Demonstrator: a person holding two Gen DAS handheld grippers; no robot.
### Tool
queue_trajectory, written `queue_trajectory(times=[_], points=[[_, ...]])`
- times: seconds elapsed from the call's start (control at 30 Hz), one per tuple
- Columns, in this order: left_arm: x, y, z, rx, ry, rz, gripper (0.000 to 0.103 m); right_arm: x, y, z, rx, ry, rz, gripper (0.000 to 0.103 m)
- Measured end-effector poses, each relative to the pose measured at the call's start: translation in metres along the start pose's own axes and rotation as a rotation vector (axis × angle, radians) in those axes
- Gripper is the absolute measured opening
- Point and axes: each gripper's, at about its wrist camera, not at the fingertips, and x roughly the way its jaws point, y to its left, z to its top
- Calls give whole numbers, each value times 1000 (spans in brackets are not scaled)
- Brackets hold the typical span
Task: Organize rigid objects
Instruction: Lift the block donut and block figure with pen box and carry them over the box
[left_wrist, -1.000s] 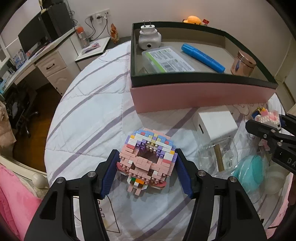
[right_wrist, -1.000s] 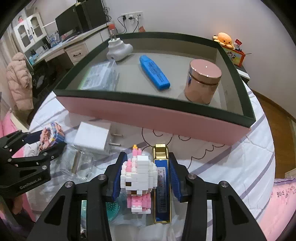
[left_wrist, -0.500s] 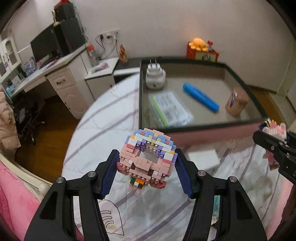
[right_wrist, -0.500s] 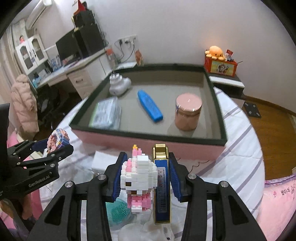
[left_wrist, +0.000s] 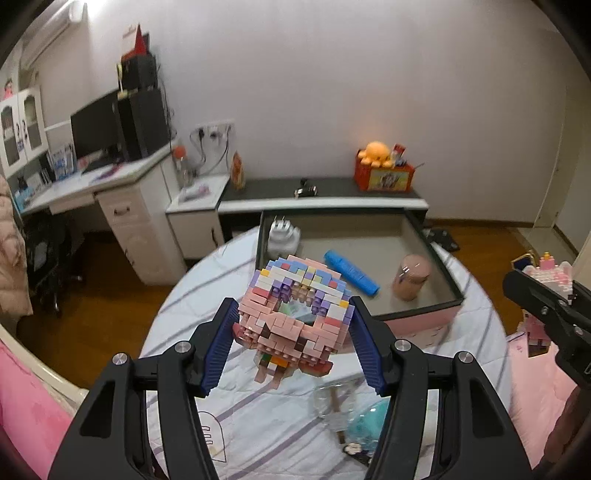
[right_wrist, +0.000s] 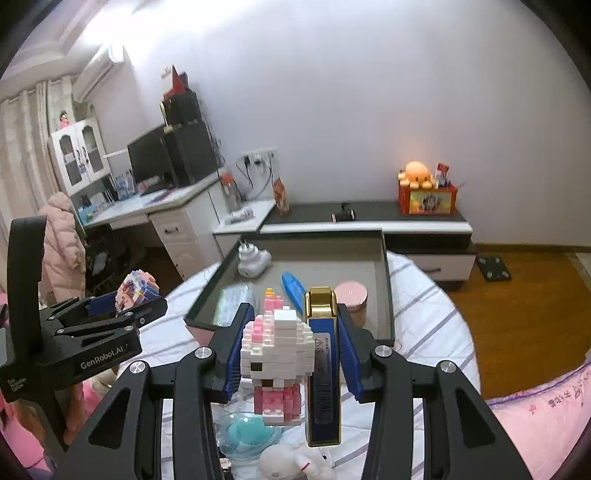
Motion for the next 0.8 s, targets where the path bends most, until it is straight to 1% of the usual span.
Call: queue_trajectory(times=[0.13,0.33,0.43,0.57,0.8], points=[[-23,-10,0,17,-56,6,61,-24,2,2,-15,-57,9,45],[-45,-18,-2,27,-101,-5,61,-48,1,2,-25,-114,22,45],[-51,-21,-4,27,-108,-10,61,-56,0,0,-20,-127,41,45],[-54,-22,-6,31,-111,-12,61,-65,2,-1,-35,-150,24,45],[-54,-25,-7,32,-110,-17,61,-71,7,-2,-52,-165,25,45]])
